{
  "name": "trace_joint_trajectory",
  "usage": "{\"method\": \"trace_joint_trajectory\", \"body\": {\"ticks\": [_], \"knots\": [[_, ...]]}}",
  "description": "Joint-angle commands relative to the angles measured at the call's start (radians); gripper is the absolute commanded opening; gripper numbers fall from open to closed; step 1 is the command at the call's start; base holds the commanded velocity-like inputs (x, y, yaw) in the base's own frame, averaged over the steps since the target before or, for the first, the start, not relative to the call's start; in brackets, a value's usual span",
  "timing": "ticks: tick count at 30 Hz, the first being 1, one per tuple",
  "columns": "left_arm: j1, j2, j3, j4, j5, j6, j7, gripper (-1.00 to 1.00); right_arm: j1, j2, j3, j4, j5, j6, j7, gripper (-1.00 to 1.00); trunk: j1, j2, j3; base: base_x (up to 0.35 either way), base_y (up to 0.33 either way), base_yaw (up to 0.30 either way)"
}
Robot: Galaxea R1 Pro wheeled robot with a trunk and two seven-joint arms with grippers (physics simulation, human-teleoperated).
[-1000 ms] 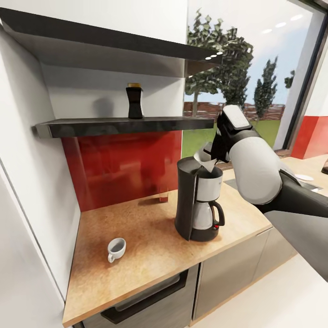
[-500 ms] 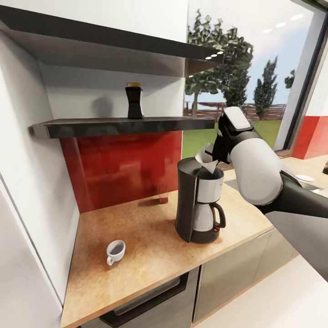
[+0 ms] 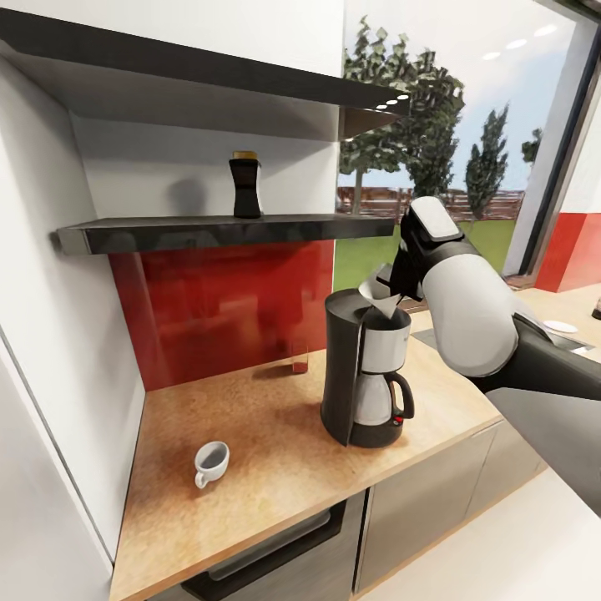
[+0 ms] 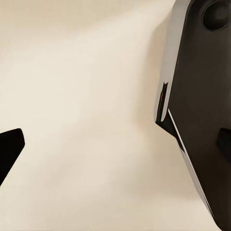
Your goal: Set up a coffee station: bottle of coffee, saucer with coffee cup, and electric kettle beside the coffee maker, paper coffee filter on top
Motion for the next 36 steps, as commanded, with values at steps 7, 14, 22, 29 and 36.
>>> {"method": "trace_joint_trajectory", "body": {"ticks": [7, 14, 22, 29, 36], "knots": [[0.0, 0.0, 0.005, 0.002, 0.004, -0.006, 0.0, 1.0, 0.0, 0.0, -0.001, -0.002, -0.008, 0.004, -0.01, -1.0, 0.0, 0.0, 0.0, 0.0, 0.0, 0.0], [0.0, 0.0, 0.005, 0.003, 0.004, -0.006, 0.0, 1.0, 0.0, 0.0, -0.001, -0.002, -0.009, 0.004, -0.012, -1.0, 0.0, 0.0, 0.0, 0.0, 0.0, 0.0], [0.0, 0.0, 0.005, 0.003, 0.004, -0.006, 0.0, 1.0, 0.0, -0.002, -0.001, -0.002, -0.009, 0.004, -0.012, -1.0, 0.0, 0.0, 0.0, 0.0, 0.0, 0.0], [0.0, 0.0, 0.005, 0.003, 0.004, -0.006, 0.0, 1.0, 0.001, -0.009, -0.001, -0.002, -0.009, 0.004, -0.012, 1.0, 0.0, 0.0, 0.0, 0.0, 0.0, 0.0], [0.0, 0.0, 0.005, 0.003, 0.004, -0.006, 0.0, 1.0, 0.001, -0.011, -0.001, -0.002, -0.009, 0.004, -0.012, 1.0, 0.0, 0.0, 0.0, 0.0, 0.0, 0.0]]}}
